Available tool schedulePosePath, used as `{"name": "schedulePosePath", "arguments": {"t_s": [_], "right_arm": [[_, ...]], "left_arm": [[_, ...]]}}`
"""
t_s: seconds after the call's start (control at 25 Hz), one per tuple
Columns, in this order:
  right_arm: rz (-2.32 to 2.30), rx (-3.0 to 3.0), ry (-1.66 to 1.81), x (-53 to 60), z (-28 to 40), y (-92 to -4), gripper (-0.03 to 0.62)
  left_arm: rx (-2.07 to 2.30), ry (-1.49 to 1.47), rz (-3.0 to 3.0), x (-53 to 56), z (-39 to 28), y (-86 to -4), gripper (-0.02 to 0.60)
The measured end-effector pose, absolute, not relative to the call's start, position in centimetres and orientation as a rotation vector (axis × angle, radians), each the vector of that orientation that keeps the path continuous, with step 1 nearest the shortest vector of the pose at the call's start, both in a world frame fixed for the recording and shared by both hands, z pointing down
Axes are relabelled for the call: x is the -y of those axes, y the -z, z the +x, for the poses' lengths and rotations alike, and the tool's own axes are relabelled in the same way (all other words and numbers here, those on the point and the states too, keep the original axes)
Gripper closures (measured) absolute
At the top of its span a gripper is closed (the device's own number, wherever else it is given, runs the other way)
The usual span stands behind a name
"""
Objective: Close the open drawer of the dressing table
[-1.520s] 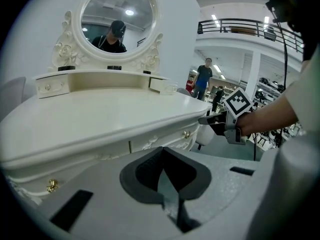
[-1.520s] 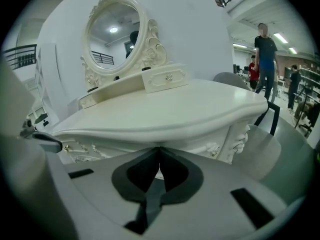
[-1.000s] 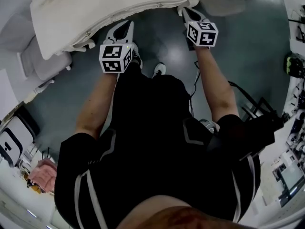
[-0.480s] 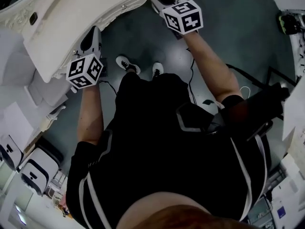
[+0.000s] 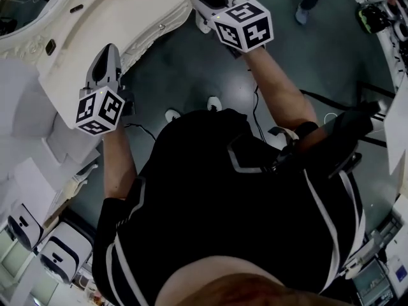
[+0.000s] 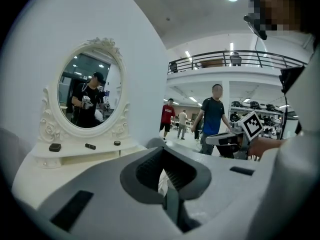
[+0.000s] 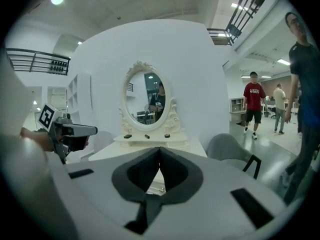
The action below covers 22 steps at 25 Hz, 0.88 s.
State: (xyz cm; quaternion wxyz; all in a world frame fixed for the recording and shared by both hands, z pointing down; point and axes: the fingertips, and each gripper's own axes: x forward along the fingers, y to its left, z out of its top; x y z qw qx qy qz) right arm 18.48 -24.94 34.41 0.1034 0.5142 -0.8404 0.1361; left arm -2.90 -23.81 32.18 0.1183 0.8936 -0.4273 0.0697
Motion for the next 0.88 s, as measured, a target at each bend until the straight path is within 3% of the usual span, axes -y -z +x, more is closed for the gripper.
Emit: {"name": "schedulePosePath", "arguments": {"t_s": [0.88], "right_arm": [[1.687, 2.437, -0.193, 21.9, 13.3, -24.8, 0.589]], "left_arm": [[1.149, -0.067, 2.772, 24.2, -7.2, -25.3, 0.577]]}}
